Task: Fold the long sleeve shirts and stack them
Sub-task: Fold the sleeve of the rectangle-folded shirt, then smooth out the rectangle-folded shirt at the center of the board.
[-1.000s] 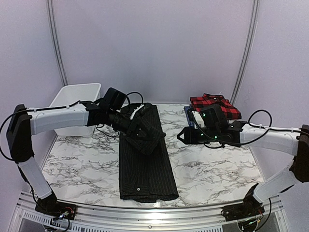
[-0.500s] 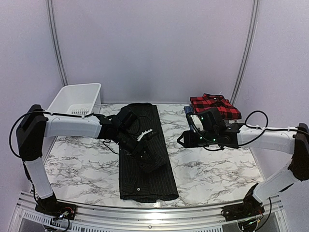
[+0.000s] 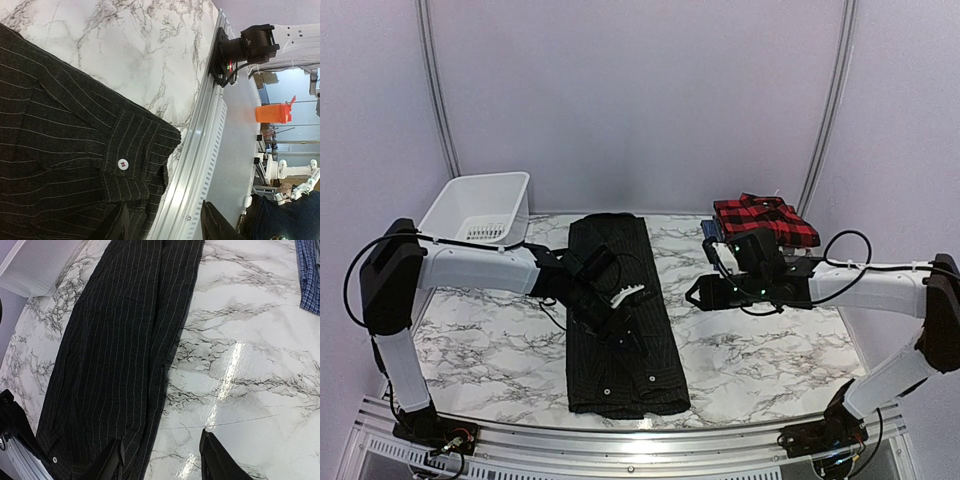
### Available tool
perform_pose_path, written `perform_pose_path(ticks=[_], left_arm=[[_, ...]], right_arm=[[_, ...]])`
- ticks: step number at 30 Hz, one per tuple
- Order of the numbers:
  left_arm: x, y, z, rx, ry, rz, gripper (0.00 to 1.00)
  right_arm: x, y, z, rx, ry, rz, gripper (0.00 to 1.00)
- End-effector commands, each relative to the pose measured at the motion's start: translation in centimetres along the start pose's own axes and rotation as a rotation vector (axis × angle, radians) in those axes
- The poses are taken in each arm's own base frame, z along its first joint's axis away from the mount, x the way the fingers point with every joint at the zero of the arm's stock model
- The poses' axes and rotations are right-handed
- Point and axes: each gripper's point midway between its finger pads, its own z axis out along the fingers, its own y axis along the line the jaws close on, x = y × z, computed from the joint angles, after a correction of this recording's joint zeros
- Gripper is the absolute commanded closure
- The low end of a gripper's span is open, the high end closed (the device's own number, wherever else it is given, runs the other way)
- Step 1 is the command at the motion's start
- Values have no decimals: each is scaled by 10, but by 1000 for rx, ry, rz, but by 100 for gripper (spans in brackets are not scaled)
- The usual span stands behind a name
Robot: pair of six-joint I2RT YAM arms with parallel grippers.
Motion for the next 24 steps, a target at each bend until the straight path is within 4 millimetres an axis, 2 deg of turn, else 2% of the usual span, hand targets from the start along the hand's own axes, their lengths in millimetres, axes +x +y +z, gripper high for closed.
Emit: perform_pose_path(ticks=[1,3,5,6,8,12,16,21,24], left_arm=[[-27,16,-26,-151,-108,-15,50],[-46,41,-43,-249,-197,-88,52],[-65,76,-69,-363,-314,-190,56],[-72,98,-87,-422,-375,-252,60],[-86,125,-112,-476,-470,-340,72],[-117,154,-139,-539,-585,-363,74],[-149,175,-152,-589,-638,-343,78],[-179,205,-170,-659,-702,-338,83],[-193,229,-172,-669,-714,-341,84]], right_arm=[[-2,12,6,-60,9,-12,52],[1,20,9,-78,15,-22,53],[-4,27,13,-94,10,-32,53],[-9,31,16,-101,4,-36,53],[-23,37,25,-112,-16,-49,55],[-53,47,50,-140,-43,-67,59],[-76,52,78,-182,-55,-67,64],[-96,50,112,-212,-72,-61,67],[-100,47,131,-224,-59,-51,69]])
